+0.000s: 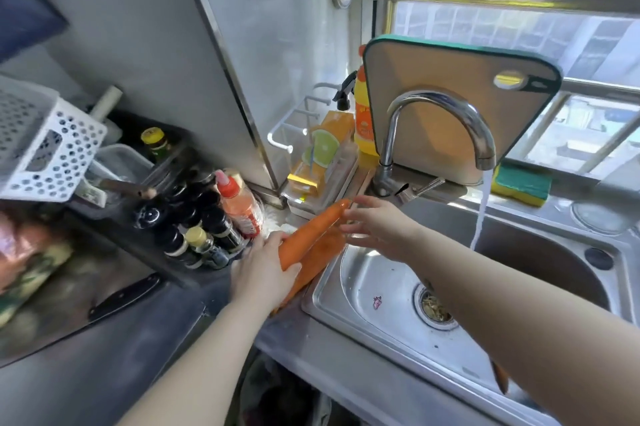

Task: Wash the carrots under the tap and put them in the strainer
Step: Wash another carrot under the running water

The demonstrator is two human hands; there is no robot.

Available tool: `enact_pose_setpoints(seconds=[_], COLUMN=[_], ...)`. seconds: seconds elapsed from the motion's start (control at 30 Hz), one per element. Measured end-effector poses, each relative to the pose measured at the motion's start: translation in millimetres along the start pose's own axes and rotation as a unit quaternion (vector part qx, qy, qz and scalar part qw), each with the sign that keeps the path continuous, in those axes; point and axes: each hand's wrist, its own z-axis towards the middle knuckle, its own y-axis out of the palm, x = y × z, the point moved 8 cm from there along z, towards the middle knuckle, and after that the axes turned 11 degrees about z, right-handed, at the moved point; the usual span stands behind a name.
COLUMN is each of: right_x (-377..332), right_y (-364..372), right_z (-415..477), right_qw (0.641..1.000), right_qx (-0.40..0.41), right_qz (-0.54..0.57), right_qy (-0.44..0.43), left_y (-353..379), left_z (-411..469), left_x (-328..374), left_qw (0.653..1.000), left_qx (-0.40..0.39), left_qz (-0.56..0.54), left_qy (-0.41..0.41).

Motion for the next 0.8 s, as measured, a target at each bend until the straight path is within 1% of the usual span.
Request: enact_pose_setpoints(seconds=[0.13,0.27,0.4,0.47,0.53,0.6,0.63,0.7,0.73,0.77,0.8], right_x=[6,7,10,12,17,24,30,45,52,58,64], right_y=[3,1,-12,-26,-47,-72,-86,-120,-140,-160,-183], right_z=[15,22,22,17,9,-1,-7,-19,-25,-33,-40], right_qw=[0.999,0.997,0.996,0.995,0.995,0.993,0.992,0.988,0.983,0.974,0.961], right_qx=[-0.008,-0.001,0.005,0.013,0.025,0.044,0.056,0.092,0.119,0.151,0.19], right_qz=[-0.039,-0.076,-0.084,-0.097,-0.1,-0.107,-0.111,-0.123,-0.138,-0.162,-0.198], right_qy=[0.017,0.007,0.001,0.0,0.0,0.006,0.013,0.031,0.039,0.042,0.041], left_y=[13,20,20,19,17,8,4,0,2,8,19], left_z=[10,17,20,19,18,17,16,11,7,3,0], left_x=[2,7,15,21,30,45,57,95,116,137,158], left_qw=[1.0,0.999,0.999,0.998,0.998,0.997,0.994,0.982,0.974,0.969,0.967], left_qx=[-0.015,-0.023,-0.027,-0.037,-0.029,0.013,0.044,0.095,0.105,0.093,0.062], left_qz=[0.015,0.02,0.041,0.043,0.047,0.057,0.054,0.028,0.013,0.0,-0.01], left_qy=[-0.015,-0.017,0.003,0.012,0.024,0.052,0.079,0.159,0.198,0.227,0.245])
